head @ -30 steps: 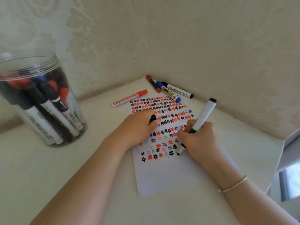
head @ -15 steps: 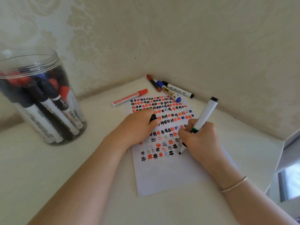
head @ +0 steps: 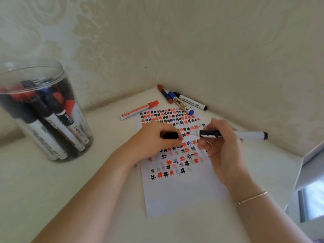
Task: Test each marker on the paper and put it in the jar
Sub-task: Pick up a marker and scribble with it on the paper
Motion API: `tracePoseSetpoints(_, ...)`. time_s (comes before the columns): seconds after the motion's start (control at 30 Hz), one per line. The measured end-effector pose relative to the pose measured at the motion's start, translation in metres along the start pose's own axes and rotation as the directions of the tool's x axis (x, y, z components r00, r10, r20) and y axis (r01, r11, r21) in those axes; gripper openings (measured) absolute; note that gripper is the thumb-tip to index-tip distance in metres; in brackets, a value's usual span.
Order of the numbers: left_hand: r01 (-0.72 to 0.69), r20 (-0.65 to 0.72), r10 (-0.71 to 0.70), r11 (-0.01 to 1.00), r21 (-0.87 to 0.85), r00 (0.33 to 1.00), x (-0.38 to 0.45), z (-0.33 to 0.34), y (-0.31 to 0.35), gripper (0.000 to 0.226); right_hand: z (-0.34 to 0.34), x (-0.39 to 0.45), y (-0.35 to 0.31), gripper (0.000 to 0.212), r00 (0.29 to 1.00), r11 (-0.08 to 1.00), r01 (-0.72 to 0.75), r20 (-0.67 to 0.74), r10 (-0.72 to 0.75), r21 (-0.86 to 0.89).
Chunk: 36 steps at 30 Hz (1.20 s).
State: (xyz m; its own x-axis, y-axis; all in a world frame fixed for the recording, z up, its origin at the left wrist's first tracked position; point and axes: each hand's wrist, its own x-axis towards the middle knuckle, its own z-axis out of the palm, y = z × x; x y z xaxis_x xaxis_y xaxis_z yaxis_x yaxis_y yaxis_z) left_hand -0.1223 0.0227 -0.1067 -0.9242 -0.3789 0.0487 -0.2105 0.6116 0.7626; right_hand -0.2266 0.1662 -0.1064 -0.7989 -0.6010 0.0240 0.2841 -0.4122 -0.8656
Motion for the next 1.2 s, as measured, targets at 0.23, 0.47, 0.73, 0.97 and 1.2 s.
tracePoseSetpoints(0.23, 0.024, 0.013, -0.023, 0.999, -0.030, 1.000, 0.000, 0.001, 0.002, 0.012, 0.003, -0.003, -0.002, 0.030, 0.999, 0.994, 0.042, 0.019, -0.040, -0.096)
tracePoseSetpoints(0.47, -0.013, 0.036, 0.012, 1.000, 0.015, 0.999, 0.001, 0.005, 0.004, 0.020, 0.003, 0.000, 0.009, 0.027, 0.994, 0.929, 0.103, 0.066, -0.085, -0.356)
tracePoseSetpoints(0.73, -0.044, 0.053, 0.057, 0.976, -0.215, 0.997, -0.003, -0.001, 0.003, 0.019, 0.001, 0.001, 0.004, 0.026, 0.973, 0.991, -0.093, 0.203, 0.112, -0.100)
tracePoseSetpoints(0.97, 0.090, -0.017, -0.107, 0.908, -0.408, 0.994, -0.007, -0.009, 0.009, 0.024, 0.017, 0.013, -0.008, 0.016, 0.985, 0.874, 0.055, -0.115, -0.126, -0.483)
tracePoseSetpoints(1.2, 0.146, -0.333, -0.317, 0.881, -0.449, 0.888, -0.009, -0.013, 0.010, 0.046, 0.045, 0.010, 0.002, 0.022, 0.995, 0.832, 0.076, -0.006, -0.095, -0.549)
